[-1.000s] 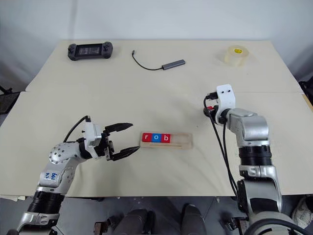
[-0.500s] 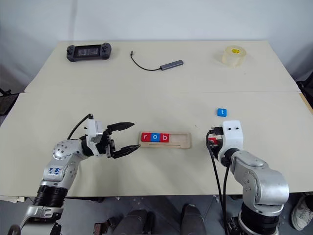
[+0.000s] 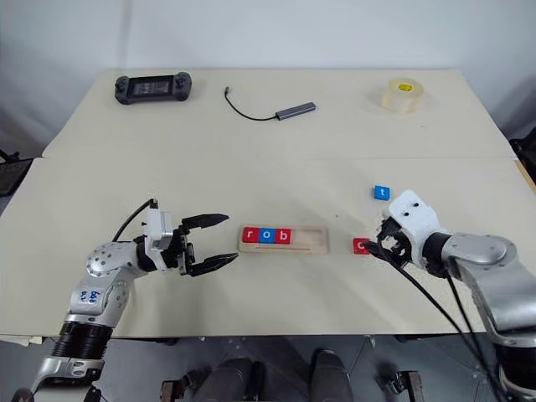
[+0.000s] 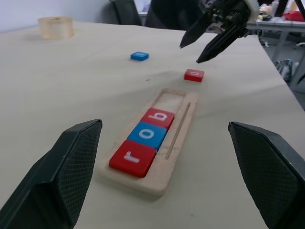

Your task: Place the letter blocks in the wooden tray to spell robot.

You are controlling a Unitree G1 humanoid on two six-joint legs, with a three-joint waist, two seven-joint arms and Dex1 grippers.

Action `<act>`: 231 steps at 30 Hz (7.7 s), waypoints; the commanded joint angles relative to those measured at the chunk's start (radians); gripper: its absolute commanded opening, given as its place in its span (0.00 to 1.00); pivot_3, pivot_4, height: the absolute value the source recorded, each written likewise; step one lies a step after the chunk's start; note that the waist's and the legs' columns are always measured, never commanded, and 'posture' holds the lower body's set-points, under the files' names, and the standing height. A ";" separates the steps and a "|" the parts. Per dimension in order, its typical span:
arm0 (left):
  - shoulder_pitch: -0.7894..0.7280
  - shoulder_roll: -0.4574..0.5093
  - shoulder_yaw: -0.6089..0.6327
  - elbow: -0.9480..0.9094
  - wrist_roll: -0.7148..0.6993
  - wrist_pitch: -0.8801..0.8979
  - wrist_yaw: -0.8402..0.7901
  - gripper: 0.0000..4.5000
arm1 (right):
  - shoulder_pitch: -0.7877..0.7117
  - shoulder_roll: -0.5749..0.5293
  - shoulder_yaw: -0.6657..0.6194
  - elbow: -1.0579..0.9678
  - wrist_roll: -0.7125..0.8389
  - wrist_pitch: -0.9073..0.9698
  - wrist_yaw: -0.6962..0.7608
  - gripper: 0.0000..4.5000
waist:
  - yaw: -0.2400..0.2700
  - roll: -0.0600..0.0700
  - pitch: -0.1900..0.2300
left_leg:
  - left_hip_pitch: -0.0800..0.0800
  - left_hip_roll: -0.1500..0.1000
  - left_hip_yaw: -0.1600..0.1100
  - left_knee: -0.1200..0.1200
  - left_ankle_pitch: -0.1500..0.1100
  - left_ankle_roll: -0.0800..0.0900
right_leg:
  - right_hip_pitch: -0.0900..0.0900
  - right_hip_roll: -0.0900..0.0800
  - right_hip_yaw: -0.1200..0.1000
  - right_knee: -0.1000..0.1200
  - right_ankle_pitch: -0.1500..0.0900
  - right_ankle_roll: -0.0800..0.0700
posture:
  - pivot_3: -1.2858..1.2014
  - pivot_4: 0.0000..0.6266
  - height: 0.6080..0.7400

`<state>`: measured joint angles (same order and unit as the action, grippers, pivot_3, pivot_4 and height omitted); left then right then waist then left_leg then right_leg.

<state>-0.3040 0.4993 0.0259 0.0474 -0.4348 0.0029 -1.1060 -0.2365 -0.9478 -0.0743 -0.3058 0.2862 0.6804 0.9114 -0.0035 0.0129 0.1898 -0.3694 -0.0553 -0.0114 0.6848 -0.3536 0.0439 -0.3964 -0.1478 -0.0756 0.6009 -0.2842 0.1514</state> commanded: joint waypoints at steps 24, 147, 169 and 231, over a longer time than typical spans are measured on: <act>0.065 0.042 0.038 -0.136 -0.009 0.005 0.036 1.00 | -0.418 0.074 0.235 0.560 -0.113 -0.526 0.520 0.32 | 0.003 0.000 0.000 | -0.001 0.001 -0.004 0.001 0.000 -0.001 | 0.003 -0.001 -0.004 -0.005 0.001 0.001 | 0.52 0.24 1.00; 0.007 -0.018 -0.010 -0.017 0.012 -0.035 0.060 1.00 | -0.049 0.692 -0.236 -0.346 -0.006 0.705 -0.827 0.40 | 0.002 0.001 -0.001 | 0.000 -0.001 -0.003 0.000 0.002 -0.002 | -0.002 0.000 0.001 0.005 0.000 0.000 | 0.52 0.24 1.00; 0.067 0.026 0.003 -0.126 -0.007 -0.007 0.045 1.00 | -0.229 0.003 0.144 0.563 -0.128 -0.607 0.341 0.85 | 0.000 0.000 0.000 | 0.001 0.000 0.000 0.001 0.002 0.000 | 0.001 -0.001 0.001 -0.001 0.001 0.002 | 0.52 0.24 1.00; 0.122 0.027 0.026 -0.162 0.016 -0.030 0.139 1.00 | -0.468 0.160 0.289 0.510 -0.172 -0.295 0.459 0.36 | 0.000 0.000 0.000 | -0.001 0.001 -0.005 0.002 0.002 -0.003 | 0.002 0.000 -0.003 -0.002 0.001 0.001 | 0.52 0.24 1.00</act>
<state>-0.1832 0.5245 0.0394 -0.1046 -0.4226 -0.0097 -0.9691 -0.6987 -0.7950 0.2258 0.2081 0.1051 0.3940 1.3800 -0.0039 0.0132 0.1899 -0.3705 -0.0546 -0.0158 0.6866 -0.3519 0.0405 -0.3949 -0.1480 -0.0788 0.5987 -0.2834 0.1526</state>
